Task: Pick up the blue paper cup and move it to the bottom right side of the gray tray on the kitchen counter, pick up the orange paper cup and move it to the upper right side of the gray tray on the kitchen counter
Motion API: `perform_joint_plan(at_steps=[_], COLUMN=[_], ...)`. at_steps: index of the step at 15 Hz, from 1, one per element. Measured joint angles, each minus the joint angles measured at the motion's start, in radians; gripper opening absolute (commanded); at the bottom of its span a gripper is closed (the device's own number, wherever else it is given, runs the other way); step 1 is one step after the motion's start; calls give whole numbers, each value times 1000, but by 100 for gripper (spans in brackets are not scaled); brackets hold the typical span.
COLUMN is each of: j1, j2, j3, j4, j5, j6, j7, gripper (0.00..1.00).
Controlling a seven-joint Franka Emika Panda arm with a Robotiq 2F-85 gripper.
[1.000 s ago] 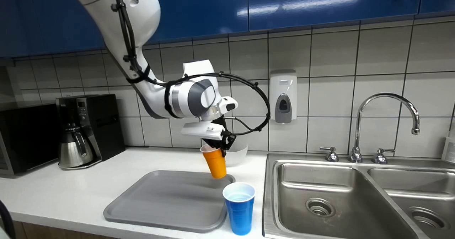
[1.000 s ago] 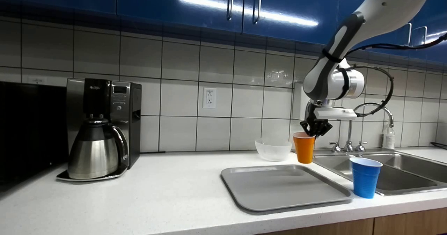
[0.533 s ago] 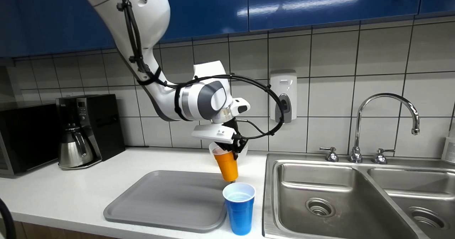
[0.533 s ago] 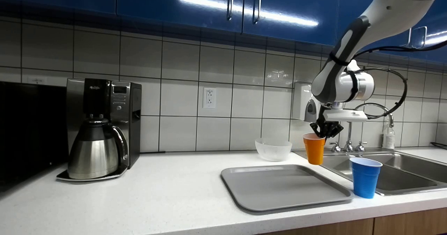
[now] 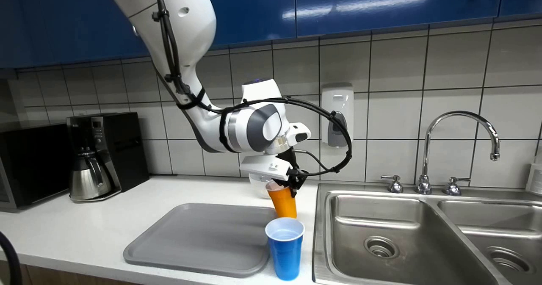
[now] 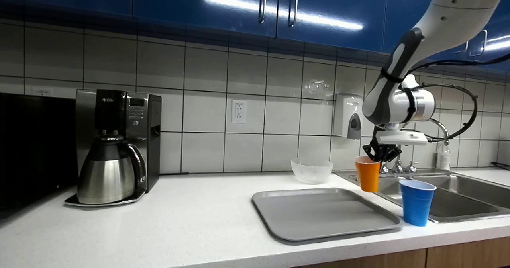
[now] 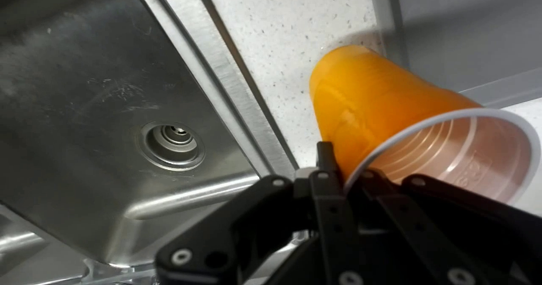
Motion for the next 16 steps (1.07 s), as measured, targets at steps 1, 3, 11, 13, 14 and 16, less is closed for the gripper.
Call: perform_joint_plan(at_steps=[1,3,11,13,14,16], j1=[0,0,0,0,0,0], j2=[7,21,70,83,89,100], j3=[-6,-17,-48,-51,-51,-51], j4=[3,7,21,24,26,30], j5=[0,-1,-1,-1,-1,-1], j6=[4,11,19,20,20,20], j7=[5,17,44,50,53,60], gripper=[1,1,1,29,30,43])
